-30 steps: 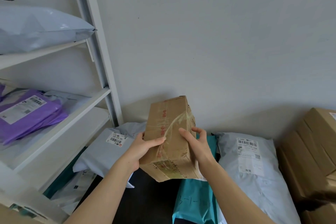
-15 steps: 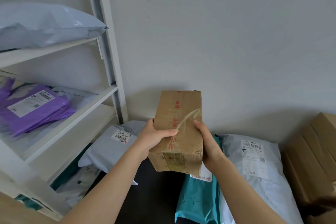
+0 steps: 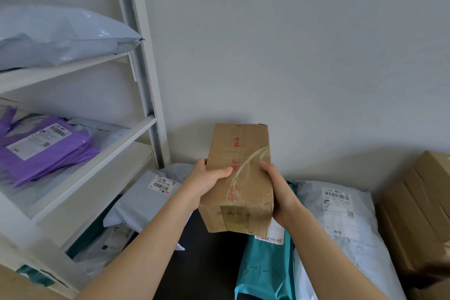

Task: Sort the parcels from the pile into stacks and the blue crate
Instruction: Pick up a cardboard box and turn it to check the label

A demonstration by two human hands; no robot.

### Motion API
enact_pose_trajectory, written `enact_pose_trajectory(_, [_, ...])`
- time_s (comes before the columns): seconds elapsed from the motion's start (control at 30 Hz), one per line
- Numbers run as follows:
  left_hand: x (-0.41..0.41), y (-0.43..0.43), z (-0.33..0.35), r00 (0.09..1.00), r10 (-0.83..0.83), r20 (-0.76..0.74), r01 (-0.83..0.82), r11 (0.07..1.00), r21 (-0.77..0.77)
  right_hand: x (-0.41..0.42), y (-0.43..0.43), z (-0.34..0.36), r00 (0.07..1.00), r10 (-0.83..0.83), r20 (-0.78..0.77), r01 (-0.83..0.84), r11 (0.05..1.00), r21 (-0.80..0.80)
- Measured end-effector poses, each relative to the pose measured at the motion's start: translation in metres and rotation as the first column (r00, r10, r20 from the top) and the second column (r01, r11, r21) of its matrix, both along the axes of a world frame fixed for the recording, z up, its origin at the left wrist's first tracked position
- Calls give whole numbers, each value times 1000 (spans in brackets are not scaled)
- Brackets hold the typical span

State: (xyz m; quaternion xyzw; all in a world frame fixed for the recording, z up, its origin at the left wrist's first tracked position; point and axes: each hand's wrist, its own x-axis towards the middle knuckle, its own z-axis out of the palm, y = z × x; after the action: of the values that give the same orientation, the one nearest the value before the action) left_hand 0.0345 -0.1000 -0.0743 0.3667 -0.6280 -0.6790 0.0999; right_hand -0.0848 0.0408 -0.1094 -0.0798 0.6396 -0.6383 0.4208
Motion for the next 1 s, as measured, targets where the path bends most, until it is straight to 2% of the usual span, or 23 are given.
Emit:
enact_pose_trajectory(0.23, [3, -3, -11, 999, 2, -43, -4, 999, -40, -1, -1, 7, 996, -76, -55, 77, 997, 21])
enact_pose_trajectory(0.43, [6, -11, -14, 996, -82, -23, 80, 995, -67, -1, 5, 16, 989, -148, -4, 148, 989, -26])
enact_pose_trajectory(0.53, [6, -14, -15, 996, -75, -50, 74, 997, -17, -5, 7, 16, 978, -208, 20, 209, 977, -49])
enact_pose_trajectory(0.67, [7, -15, -8, 992, -36, -119, 52, 990, 128, -10, 6, 13, 966, -260, 16, 260, 966, -7])
enact_pose_trajectory(0.87, [5, -22, -3, 992, -103, -68, 116, 968, 224, -8, 5, 17, 979, -202, -29, 203, 978, 57])
enact_pose_trajectory(1.0, [7, -30, -2, 986, -165, -37, 169, 953, 253, -6, 6, 24, 995, -92, -29, 94, 991, 100])
